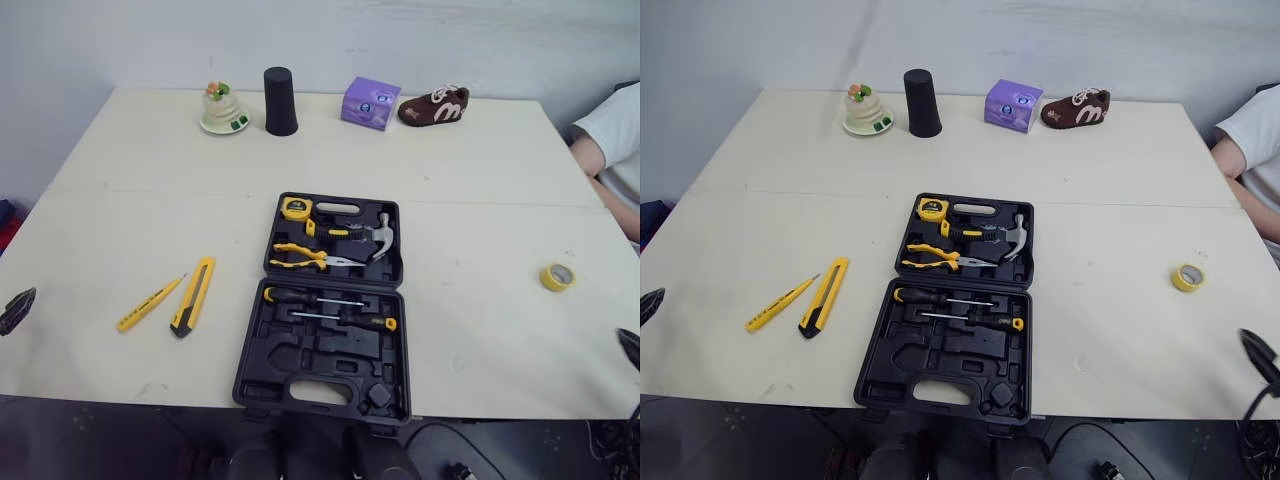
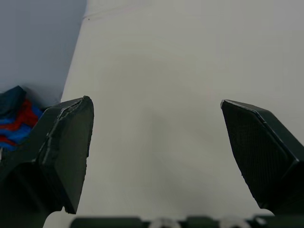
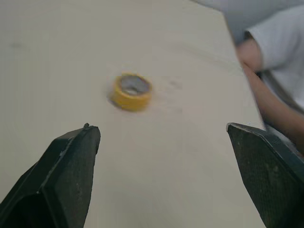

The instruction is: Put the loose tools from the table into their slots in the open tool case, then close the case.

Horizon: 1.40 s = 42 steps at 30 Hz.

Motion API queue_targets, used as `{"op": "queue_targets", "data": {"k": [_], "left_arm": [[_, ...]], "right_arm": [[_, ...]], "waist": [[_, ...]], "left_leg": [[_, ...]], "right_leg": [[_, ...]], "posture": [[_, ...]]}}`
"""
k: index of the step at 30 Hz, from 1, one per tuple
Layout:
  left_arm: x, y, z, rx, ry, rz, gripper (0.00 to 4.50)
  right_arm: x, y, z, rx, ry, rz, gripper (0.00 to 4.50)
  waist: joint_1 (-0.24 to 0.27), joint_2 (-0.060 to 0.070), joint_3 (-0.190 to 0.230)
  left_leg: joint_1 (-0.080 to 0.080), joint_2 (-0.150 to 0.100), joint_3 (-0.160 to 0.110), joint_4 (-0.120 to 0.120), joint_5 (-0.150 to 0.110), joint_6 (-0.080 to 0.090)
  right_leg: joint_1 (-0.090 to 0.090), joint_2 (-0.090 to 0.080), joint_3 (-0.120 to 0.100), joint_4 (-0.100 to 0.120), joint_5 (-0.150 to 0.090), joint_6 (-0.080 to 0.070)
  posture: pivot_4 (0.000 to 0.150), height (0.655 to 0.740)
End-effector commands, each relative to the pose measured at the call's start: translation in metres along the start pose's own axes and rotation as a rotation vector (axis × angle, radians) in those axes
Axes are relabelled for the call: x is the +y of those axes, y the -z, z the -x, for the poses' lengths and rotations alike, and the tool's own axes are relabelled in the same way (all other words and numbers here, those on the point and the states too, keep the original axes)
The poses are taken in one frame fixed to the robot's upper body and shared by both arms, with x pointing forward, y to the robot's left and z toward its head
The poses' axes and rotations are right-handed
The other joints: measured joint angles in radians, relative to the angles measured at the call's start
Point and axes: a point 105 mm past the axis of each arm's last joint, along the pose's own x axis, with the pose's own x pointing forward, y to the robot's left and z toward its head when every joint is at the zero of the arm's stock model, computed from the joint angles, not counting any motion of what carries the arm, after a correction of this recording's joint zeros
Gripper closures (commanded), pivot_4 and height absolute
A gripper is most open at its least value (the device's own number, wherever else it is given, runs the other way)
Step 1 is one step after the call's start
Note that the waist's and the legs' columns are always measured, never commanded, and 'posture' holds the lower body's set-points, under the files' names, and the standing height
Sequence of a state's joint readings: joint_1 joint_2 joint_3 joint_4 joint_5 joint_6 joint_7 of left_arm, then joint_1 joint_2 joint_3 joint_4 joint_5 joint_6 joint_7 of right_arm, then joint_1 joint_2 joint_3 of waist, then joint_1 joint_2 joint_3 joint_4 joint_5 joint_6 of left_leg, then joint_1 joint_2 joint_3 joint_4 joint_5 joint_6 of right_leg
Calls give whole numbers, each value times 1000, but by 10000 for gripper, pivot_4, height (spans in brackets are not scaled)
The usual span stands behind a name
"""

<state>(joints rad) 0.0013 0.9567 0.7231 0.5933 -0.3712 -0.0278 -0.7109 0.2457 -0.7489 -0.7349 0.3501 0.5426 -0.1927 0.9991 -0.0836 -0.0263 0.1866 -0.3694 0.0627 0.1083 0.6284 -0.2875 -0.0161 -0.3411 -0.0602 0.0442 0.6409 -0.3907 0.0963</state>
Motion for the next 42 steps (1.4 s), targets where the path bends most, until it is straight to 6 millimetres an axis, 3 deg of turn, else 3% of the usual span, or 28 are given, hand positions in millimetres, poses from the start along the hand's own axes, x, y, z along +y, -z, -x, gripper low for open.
{"op": "queue_targets", "data": {"k": [1,4,7,10,14,18,22,32,37,39,40,42], "left_arm": [[-18,-21,-3,-77,81,26,0],[-41,-25,-3,-49,195,65,0],[-63,-27,0,39,256,87,0],[-78,-34,3,49,311,92,0],[-103,-29,7,156,448,71,0],[-110,-25,9,204,531,96,0],[-122,-16,-9,272,635,21,0],[-137,-11,-39,270,671,-34,0],[-150,-1,-41,289,740,-61,0],[-155,3,-39,303,765,-48,5626],[-157,7,-35,321,786,-62,6240],[-159,11,-31,337,811,-86,14044]], "right_arm": [[39,-47,-29,-178,-224,1,640],[73,-73,-50,-261,-399,-4,640],[119,-83,-66,-259,-677,81,640],[135,-89,-71,-293,-761,129,640],[166,-102,-78,-374,-900,131,640],[179,-111,-79,-417,-954,127,640],[213,-128,-80,-492,-1070,125,640],[223,-140,-89,-530,-1043,122,640],[222,-139,-92,-526,-1015,127,640],[221,-139,-92,-527,-1007,125,0],[221,-138,-91,-523,-1007,125,0],[222,-137,-90,-517,-1009,127,0]], "waist": [[2,0,0],[1,-1,0],[2,-2,0],[7,-2,0],[17,-2,0],[26,-2,1],[29,-1,1],[28,-2,1],[30,-2,1],[30,-2,1],[30,-2,1],[30,-2,1]], "left_leg": [[0,0,0,0,1,1],[-1,0,0,1,0,1],[-1,0,-1,0,1,1],[-2,0,-2,1,1,1],[-2,0,-2,1,0,1],[-2,0,-2,1,1,1],[-2,0,-2,1,1,0],[-6,0,0,2,0,-2],[-6,1,4,4,0,-2],[-6,1,5,5,0,-2],[-6,1,5,5,0,-2],[-6,1,5,7,0,-1]], "right_leg": [[0,0,0,0,0,0],[0,0,0,0,0,0],[0,0,-1,0,0,0],[0,0,-2,-1,0,0],[0,0,-2,-3,0,0],[0,0,-2,-3,0,0],[0,0,-3,-2,0,-1],[-5,-1,-8,-2,0,-1],[-8,-1,-8,3,0,-1],[-8,-2,-8,3,0,-1],[-8,-2,-8,3,0,-1],[-8,-2,-8,4,0,-1]], "posture": [[1500,7400],[1500,7400],[1500,7400],[1500,7400],[1500,7400],[1500,7400],[1500,7400],[1500,7400],[1500,7400],[1500,7400],[1500,7400],[1500,7400]]}}
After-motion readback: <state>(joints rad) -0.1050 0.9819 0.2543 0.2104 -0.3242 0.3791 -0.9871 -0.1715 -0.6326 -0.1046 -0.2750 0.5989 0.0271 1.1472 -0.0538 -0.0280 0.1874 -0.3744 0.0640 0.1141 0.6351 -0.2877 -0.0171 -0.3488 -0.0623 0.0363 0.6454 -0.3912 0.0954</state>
